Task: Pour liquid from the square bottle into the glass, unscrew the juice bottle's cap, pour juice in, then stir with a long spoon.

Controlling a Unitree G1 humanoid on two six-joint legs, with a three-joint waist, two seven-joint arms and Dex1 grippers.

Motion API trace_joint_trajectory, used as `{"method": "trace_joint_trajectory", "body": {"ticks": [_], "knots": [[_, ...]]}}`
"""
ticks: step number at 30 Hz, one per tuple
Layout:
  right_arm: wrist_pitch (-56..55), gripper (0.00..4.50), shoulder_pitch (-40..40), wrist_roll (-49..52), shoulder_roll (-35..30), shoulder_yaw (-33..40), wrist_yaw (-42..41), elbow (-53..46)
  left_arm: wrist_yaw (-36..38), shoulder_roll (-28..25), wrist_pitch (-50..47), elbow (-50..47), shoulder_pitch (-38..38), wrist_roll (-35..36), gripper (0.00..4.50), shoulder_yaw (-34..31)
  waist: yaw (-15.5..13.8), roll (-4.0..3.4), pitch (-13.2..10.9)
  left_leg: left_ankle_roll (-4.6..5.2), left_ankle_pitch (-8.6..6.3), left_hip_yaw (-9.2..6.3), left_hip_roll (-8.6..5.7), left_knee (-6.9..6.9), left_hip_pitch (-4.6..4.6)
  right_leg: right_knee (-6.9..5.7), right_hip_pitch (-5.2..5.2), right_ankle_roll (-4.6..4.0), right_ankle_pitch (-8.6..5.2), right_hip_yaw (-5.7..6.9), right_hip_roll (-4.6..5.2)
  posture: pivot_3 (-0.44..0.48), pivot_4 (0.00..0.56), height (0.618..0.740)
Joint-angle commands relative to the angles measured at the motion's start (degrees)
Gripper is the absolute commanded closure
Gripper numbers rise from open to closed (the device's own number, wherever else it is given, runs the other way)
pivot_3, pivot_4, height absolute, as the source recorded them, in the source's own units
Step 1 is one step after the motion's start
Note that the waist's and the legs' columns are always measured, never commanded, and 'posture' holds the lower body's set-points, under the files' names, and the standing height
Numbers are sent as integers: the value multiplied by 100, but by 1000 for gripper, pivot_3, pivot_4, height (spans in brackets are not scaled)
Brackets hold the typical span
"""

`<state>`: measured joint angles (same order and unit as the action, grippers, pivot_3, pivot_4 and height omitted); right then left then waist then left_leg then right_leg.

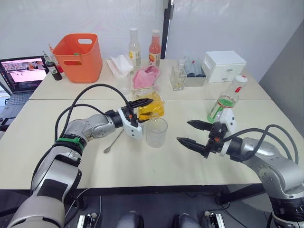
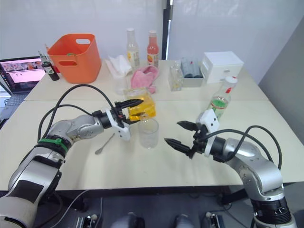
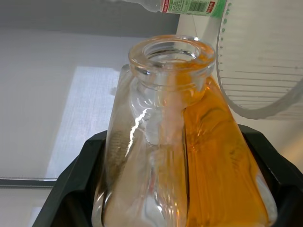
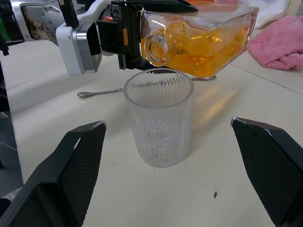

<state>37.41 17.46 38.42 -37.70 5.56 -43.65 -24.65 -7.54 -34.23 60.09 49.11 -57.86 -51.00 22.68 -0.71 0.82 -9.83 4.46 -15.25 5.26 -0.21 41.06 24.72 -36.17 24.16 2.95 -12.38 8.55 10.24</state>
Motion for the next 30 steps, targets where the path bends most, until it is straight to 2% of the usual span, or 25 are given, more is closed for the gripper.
{"method": "trace_joint_trajectory", "body": {"ticks": [1,14,30], "knots": [[31,28,99,173,-8,140,5,-222,-595,-97,-6,-466,-392,-61,1696,-127,-2,0,0,0,0,0,0,0,0,0,0,0,0,0,0,0,150,713],[86,28,99,280,-33,165,23,-261,-1199,-170,-280,-508,-460,-487,1696,86,0,0,0,0,0,0,1,4,1,-4,0,0,0,-1,1,0,150,713],[77,28,81,276,-11,167,-18,-245,-1454,-213,-427,-482,-524,-595,1696,235,-4,0,0,0,0,0,0,8,2,-6,1,0,0,-1,1,0,150,713]]}}
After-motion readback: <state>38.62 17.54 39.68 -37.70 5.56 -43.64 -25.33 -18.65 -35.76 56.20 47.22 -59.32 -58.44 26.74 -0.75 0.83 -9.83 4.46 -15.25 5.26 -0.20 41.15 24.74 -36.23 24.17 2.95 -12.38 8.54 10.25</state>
